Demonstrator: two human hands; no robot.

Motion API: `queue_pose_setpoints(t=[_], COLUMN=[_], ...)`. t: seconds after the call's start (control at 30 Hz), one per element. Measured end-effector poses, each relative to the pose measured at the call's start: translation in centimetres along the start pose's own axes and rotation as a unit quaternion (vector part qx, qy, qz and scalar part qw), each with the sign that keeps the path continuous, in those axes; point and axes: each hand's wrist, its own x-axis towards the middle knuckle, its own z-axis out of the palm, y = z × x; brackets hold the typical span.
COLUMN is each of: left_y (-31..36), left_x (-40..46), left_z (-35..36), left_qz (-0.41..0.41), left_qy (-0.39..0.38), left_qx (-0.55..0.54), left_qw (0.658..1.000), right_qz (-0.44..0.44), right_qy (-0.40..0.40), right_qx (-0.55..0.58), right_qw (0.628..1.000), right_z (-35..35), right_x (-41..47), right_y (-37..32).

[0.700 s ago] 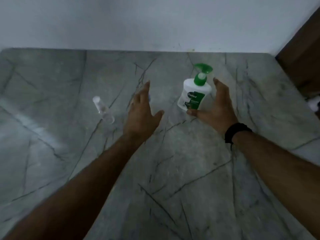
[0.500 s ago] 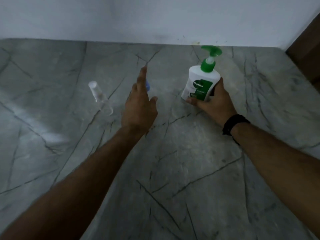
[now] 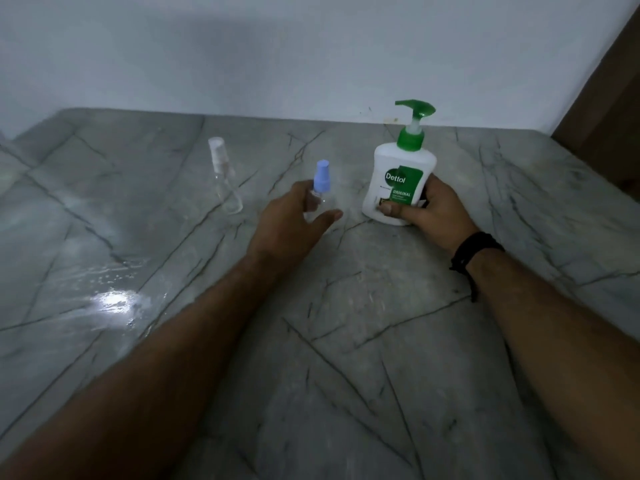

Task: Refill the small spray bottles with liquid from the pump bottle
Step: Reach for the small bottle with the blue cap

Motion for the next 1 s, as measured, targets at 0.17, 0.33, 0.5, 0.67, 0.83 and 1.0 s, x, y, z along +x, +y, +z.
queue_pose_setpoints(t=[0.17,0.33,0.5,0.67,0.83,1.0], left_y=[0.3,0.7,0.7,0.7,1.2,-1.7], left_x=[-3.4,-5.7,-6.9,-6.7,-6.9,-5.4], left_z=[-1.8,-3.4,-4.3,-4.1,-5.1,-7.6], left_qz=[-0.005,-0.012,-0.012,-0.015,-0.019,-0.026], left_qy=[-0.019,-0.036,-0.062,-0.082,-0.057,0.196], left_qx=[-0.019,-0.014,-0.012,0.005,-0.088,-0.082], left_qw=[1.0,0.999,0.998,0.997,0.994,0.977], right_qz=[0.0,-0.001,-0.002,-0.004,-0.026,-0.047], right_qy=[-0.025,-0.038,-0.049,-0.061,-0.049,-0.026], right_qx=[0.002,0.021,0.022,0.021,0.05,0.091], right_qw=[1.0,0.999,0.999,0.998,0.997,0.994], right_z=[0.2,-0.4,-1.1,-1.1,-1.1,-0.9], right_x=[-4.1,-7.3,-8.5,-8.7,-8.7,-8.8], right_y=[-1.6,-2.0,-1.9,-1.7,-2.1,-2.4])
